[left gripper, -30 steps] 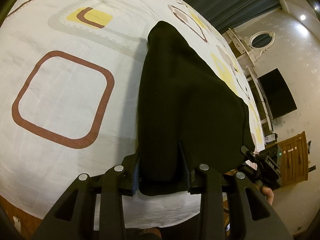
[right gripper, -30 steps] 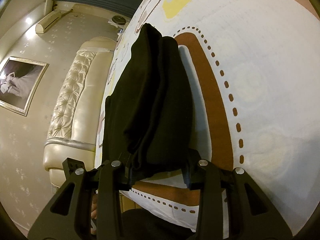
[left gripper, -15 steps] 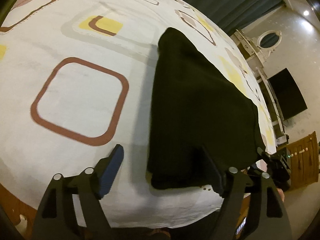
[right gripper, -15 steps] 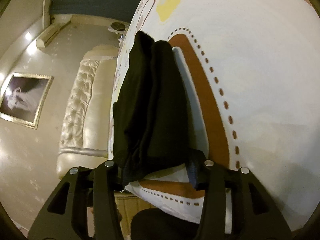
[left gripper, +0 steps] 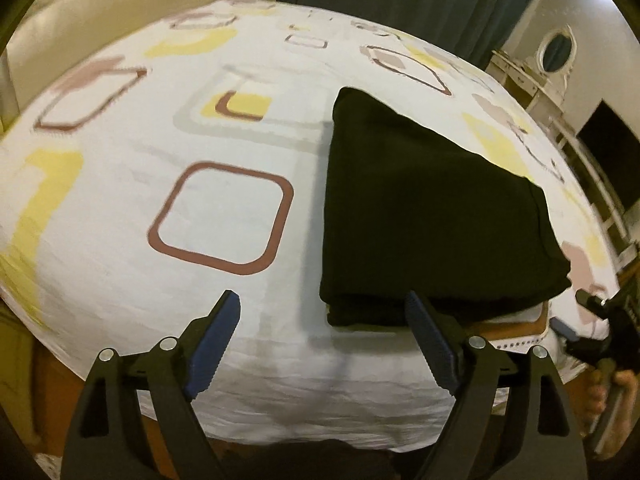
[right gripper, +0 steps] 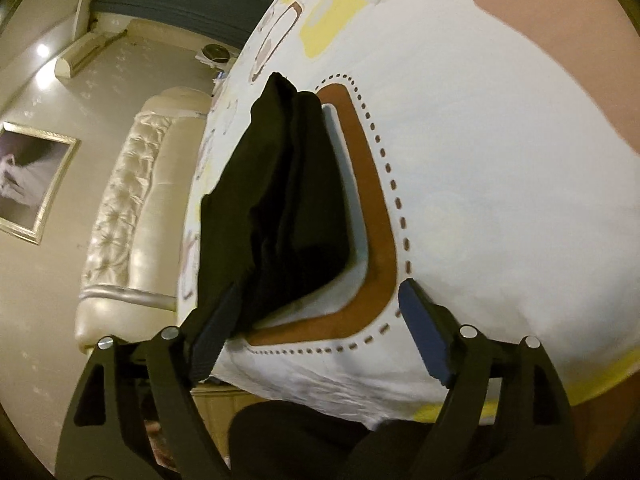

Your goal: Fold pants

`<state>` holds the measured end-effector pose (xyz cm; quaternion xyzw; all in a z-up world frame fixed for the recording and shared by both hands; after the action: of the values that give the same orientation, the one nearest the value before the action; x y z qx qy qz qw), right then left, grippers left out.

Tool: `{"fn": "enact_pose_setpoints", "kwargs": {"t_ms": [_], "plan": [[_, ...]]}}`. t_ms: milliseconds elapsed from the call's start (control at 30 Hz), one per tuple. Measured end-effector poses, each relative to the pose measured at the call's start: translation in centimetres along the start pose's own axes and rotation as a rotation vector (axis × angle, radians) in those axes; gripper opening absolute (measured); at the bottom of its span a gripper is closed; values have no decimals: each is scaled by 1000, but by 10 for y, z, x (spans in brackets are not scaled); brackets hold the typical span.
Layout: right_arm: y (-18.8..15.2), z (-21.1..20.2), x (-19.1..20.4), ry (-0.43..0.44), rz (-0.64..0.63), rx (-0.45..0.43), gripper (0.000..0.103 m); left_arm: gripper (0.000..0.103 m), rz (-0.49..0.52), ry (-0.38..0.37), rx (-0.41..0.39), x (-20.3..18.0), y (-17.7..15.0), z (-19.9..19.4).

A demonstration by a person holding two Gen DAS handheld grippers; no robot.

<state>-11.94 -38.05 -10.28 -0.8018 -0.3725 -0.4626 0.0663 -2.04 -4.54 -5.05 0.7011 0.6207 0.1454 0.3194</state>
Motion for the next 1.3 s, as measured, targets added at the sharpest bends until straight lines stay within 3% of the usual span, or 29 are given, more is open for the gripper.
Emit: {"fn": "enact_pose_setpoints", "kwargs": {"t_ms": [167,300,500,800,1300], "plan": [[-8,-8,20,-155,-178,-55,82,83,70,37,-61,-11,0,-16],[-13,-11,32,-266,-311,-95,82,83,71,43,-92,-15,-2,-25],[-22,-11,53,-373,-469,-167,83,83,97,69,-130,-19,-2,-33],[-32,-5,73,-406,-597,-206,87,83,90,32,-161,-27,1,-41],[-36,-9,72,-408,-601,-215,88,83,116,27,-182,-37,-1,-43]]}}
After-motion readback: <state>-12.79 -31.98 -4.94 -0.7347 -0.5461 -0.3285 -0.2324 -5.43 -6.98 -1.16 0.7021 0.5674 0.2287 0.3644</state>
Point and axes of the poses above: each gripper's, at about its wrist camera, not at the fingertips, and z roughly the way its jaws point, x to its left, y to its top, the point moved 4 cm from there along z, roughly the way its jaws point, and after that the axes turned 6 degrees about -x, right-handed, at the moved point
